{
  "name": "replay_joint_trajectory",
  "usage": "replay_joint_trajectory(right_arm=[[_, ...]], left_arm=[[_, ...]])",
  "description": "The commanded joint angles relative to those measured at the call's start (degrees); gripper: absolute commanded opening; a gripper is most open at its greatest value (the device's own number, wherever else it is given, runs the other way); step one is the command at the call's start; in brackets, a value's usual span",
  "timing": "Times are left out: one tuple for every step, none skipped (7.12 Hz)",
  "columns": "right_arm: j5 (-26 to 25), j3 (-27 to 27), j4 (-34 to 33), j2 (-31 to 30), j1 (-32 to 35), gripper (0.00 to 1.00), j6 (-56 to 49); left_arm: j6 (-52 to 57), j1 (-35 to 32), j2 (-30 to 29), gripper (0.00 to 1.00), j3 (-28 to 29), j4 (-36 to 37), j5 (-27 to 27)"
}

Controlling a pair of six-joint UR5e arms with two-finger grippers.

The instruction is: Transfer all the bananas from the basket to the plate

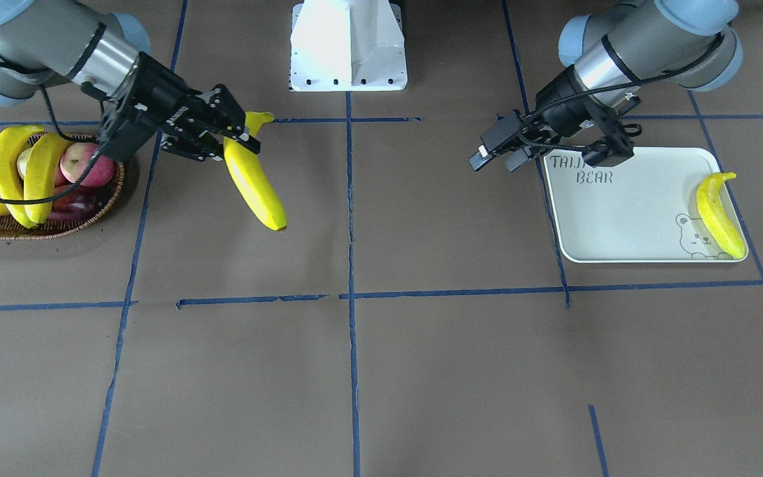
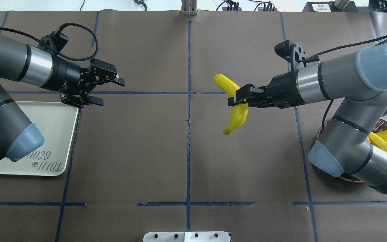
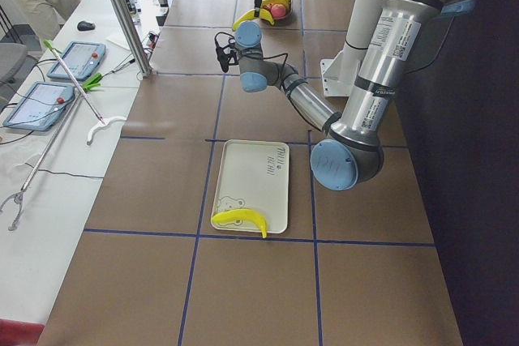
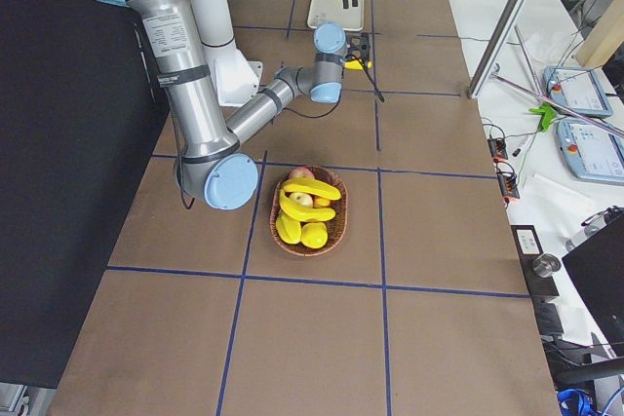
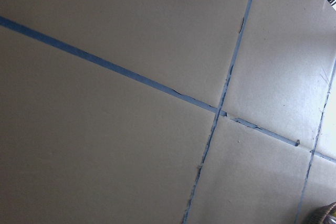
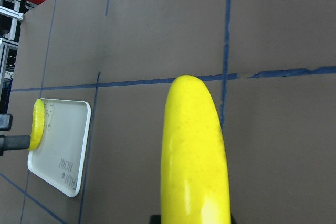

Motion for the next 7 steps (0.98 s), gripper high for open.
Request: replay_joint_trajectory(right_arm=[[-9.6, -0.44, -0.47, 4.22, -7.38, 0.0, 1.37], [-10.61, -0.7, -4.56, 7.02, -8.89, 0.0, 1.28], [-10.7, -0.7, -7.56, 9.66, -9.87, 0.01, 0.84], [-10.79, -0.7, -8.2, 10.21, -11.09, 0.01, 0.58], [-10.79, -0.61, -8.21, 11.08, -11.54, 0.01, 0.49], [-10.79, -0.7, -8.21, 11.35, -11.63, 0.01, 0.49], [-10.79, -0.61, -8.12, 11.36, -11.81, 0.02, 0.49]], left_arm=[[-15.23, 3.59, -6.91, 1.0, 1.0, 1.07, 5.22], [-16.79, 6.48, -7.47, 1.0, 0.92, 1.08, 9.0], [-17.5, 7.64, -8.52, 1.0, 1.26, 2.12, 9.12], [-17.68, 8.09, -10.44, 1.0, 1.35, 7.18, 9.13], [-17.6, 9.13, -10.81, 1.0, 1.35, 8.36, 9.21], [-17.68, 9.75, -10.9, 1.0, 1.35, 8.46, 9.21], [-17.6, 10.02, -10.9, 1.0, 1.44, 8.46, 9.21]])
